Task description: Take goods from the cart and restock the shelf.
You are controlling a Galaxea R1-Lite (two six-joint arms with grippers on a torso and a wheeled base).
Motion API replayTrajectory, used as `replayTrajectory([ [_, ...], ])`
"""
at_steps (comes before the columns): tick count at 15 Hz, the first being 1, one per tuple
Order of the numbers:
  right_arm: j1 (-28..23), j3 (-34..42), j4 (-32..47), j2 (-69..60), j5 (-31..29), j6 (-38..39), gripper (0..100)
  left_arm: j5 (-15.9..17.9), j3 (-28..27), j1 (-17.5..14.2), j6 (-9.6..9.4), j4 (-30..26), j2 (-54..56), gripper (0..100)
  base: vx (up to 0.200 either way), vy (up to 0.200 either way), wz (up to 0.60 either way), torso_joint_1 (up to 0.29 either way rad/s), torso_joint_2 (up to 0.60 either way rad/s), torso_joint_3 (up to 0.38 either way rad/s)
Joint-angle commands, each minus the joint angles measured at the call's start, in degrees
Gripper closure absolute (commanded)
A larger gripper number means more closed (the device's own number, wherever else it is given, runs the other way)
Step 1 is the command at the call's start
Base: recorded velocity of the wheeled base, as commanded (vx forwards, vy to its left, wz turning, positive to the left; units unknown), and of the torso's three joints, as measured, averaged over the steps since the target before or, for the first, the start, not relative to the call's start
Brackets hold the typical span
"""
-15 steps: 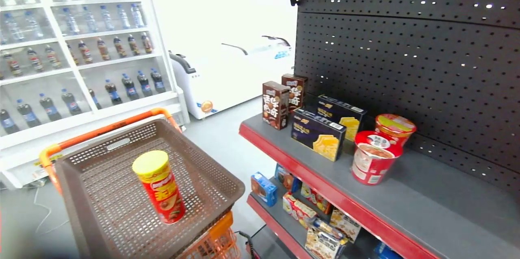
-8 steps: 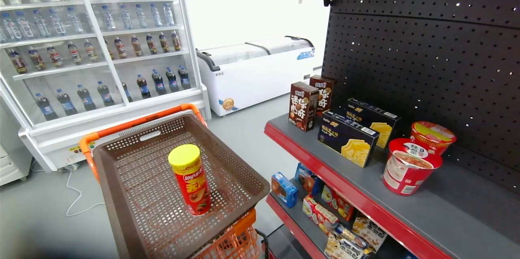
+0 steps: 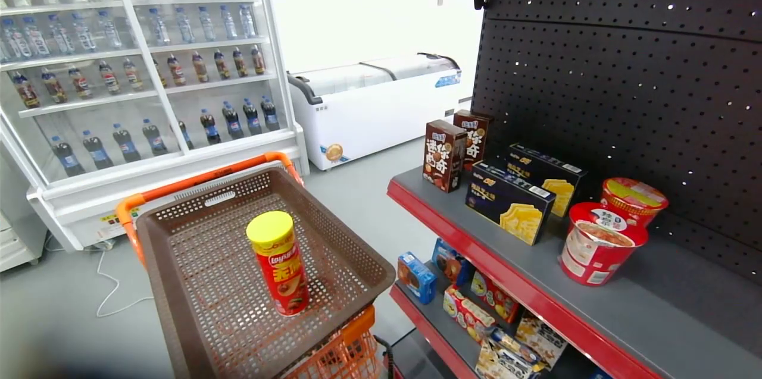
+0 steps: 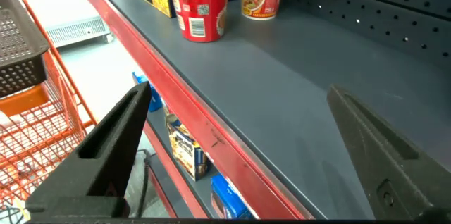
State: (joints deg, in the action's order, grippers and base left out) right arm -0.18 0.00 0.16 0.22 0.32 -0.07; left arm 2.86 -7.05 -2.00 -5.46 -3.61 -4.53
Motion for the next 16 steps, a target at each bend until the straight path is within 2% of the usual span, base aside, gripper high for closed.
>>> replayTrajectory([
  [1,0.01,0.00,0.11,0.04,0.03,-0.01,0,3.55,-14.66,-2.92,0.01,-4.74,-25.00,0,0.000,0.000,0.00,0.000,0.00,0.000],
  [2,0.01,0.00,0.02,0.04,0.03,-0.01,0,5.66,-14.40,-2.40,-0.25,-4.39,-29.04,0,0.000,0.000,0.00,0.000,0.00,0.000],
  [4,0.01,0.00,0.02,0.04,0.03,-0.01,0,6.89,-14.31,-0.99,-0.16,-4.48,-33.79,0,0.000,0.000,0.00,0.000,0.00,0.000],
  [8,0.01,0.00,0.02,0.04,0.03,-0.01,0,6.19,-13.96,0.24,-0.16,-4.74,-40.20,0,0.000,0.000,0.00,0.000,0.00,0.000],
  [12,0.01,0.00,0.02,0.04,0.03,-0.01,0,5.40,-14.05,0.59,-0.43,0.18,-51.80,0,0.000,0.000,0.00,0.000,0.00,0.000],
  [13,0.01,0.00,0.02,0.04,0.03,-0.01,0,5.22,-13.26,0.51,-0.60,2.29,-53.91,0,0.000,0.000,0.00,0.000,0.00,0.000],
  [15,0.01,0.00,0.11,0.04,0.03,-0.01,0,5.66,-9.65,0.68,-0.52,16.44,-62.00,0,0.000,0.000,0.00,0.000,0.00,0.000],
  [16,0.01,0.00,0.02,0.04,0.03,-0.01,0,5.66,-7.63,0.68,-0.43,25.67,-66.92,0,0.000,0.000,0.00,0.000,0.00,0.000],
])
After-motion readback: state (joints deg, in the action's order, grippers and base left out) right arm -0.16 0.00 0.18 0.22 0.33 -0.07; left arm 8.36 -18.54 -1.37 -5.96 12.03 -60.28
